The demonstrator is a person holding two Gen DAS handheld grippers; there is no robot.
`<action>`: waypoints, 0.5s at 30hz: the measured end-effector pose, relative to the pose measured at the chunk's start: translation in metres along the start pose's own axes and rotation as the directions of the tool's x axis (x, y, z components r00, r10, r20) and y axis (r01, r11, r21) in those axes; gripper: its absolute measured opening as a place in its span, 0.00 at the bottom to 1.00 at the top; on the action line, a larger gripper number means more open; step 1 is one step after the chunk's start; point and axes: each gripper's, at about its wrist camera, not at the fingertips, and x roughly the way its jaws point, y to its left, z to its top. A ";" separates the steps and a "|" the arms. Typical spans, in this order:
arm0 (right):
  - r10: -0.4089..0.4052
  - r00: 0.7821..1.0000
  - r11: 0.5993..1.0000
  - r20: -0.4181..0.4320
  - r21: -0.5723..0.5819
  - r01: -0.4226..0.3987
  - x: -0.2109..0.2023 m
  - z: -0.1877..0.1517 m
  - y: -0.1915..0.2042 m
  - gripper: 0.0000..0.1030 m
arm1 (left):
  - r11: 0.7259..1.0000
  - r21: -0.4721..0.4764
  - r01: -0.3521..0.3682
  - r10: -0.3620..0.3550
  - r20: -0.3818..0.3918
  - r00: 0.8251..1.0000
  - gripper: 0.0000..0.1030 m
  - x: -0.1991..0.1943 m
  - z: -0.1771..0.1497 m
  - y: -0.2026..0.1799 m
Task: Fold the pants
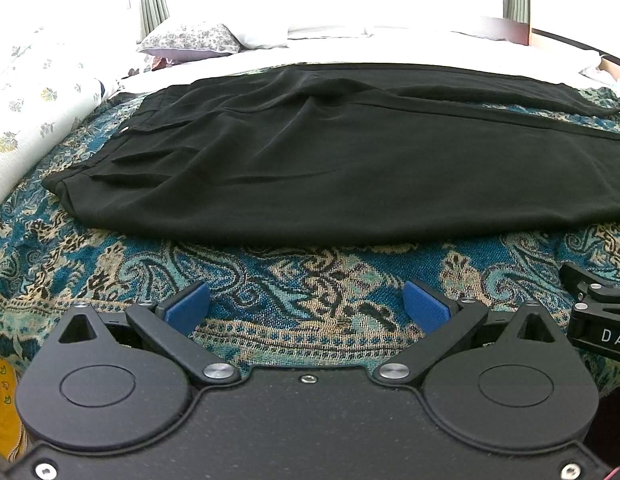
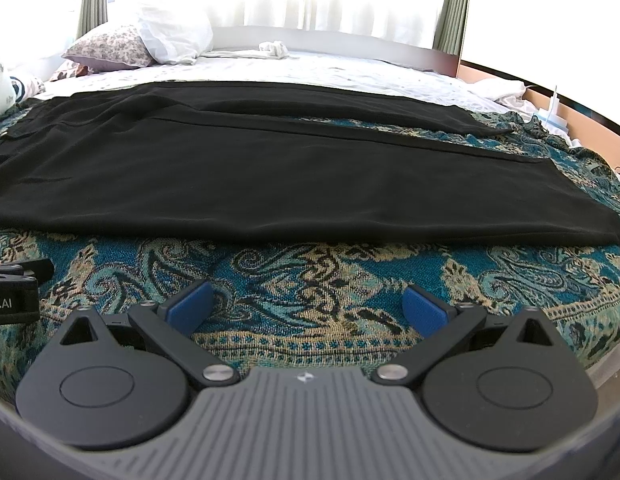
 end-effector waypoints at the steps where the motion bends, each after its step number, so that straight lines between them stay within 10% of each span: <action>1: 0.000 1.000 1.000 0.000 0.000 0.000 0.000 0.000 0.000 1.00 | 1.000 0.000 0.000 0.000 0.001 1.000 1.00 0.000 0.000 0.000; 15: -0.001 1.000 1.000 0.005 -0.003 0.001 -0.001 -0.001 0.000 1.00 | 1.000 -0.001 0.001 -0.001 0.004 1.000 1.00 0.002 -0.004 -0.002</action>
